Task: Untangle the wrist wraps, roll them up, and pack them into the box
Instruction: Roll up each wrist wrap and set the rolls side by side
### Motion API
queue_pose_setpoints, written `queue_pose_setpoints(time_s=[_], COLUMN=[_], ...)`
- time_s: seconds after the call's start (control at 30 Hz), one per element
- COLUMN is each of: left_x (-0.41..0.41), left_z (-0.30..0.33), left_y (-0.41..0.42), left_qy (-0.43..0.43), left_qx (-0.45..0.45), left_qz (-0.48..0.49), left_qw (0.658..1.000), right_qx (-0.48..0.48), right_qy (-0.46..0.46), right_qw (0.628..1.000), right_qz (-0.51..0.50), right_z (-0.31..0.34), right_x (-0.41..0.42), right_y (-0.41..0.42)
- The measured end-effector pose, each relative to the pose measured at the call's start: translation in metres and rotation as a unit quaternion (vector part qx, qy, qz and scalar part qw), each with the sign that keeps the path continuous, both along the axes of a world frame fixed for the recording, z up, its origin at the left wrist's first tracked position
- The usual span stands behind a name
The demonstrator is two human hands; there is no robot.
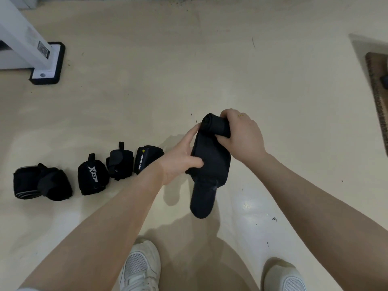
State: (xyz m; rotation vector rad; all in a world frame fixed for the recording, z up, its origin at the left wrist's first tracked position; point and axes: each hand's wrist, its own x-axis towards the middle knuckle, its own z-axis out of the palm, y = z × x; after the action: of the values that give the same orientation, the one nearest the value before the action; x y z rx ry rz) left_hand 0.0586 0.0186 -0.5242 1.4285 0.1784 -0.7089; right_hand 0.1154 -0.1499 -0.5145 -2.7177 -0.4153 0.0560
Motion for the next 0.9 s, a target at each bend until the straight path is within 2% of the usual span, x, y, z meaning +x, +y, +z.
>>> queue_pose_setpoints(time_s=[0.1, 0.2, 0.33, 0.47, 0.53, 0.6, 0.67, 0.7, 0.77, 0.83, 0.9], left_x=[0.003, 0.006, 0.009, 0.008, 0.007, 0.005, 0.003, 0.003, 0.004, 0.003, 0.001], left_z=[0.005, 0.005, 0.009, 0.005, 0.004, 0.003, 0.001, 0.0, -0.002, -0.001, -0.001], left_y=[-0.004, -0.01, -0.013, -0.007, -0.003, 0.001, 0.007, 0.011, 0.016, 0.015, 0.011], left_qy=[0.057, 0.064, 0.016, -0.009, 0.004, 0.019, 0.023, 0.022, 0.022, 0.016, 0.013], left_qx=[-0.059, -0.002, 0.097, 0.12, 0.101, 0.069, 0.058, 0.058, 0.045, 0.017, -0.02], left_qz=[0.097, 0.129, 0.133, 0.13, 0.152, 0.175, 0.195, 0.204, 0.211, 0.196, 0.177], left_qw=[0.992, 0.99, 0.986, 0.984, 0.983, 0.982, 0.979, 0.977, 0.976, 0.98, 0.984], right_qx=[-0.031, -0.052, -0.097, -0.113, -0.102, -0.051, 0.041, 0.106, 0.235, 0.334, 0.411], right_qy=[-0.078, -0.16, -0.236, -0.23, -0.203, -0.116, 0.063, 0.138, 0.236, 0.352, 0.451], right_qw=[0.996, 0.985, 0.965, 0.963, 0.963, 0.966, 0.966, 0.959, 0.937, 0.874, 0.789], right_qz=[0.014, 0.046, 0.066, 0.089, 0.144, 0.224, 0.247, 0.225, 0.107, -0.022, -0.073], right_z=[-0.006, -0.009, -0.01, -0.012, -0.008, -0.002, 0.01, 0.014, 0.016, 0.013, 0.008], right_x=[-0.008, -0.016, -0.02, -0.023, -0.018, -0.008, 0.001, 0.002, 0.001, -0.001, -0.004], right_y=[0.005, 0.009, 0.015, 0.019, 0.018, 0.014, 0.008, 0.005, 0.0, -0.002, -0.002])
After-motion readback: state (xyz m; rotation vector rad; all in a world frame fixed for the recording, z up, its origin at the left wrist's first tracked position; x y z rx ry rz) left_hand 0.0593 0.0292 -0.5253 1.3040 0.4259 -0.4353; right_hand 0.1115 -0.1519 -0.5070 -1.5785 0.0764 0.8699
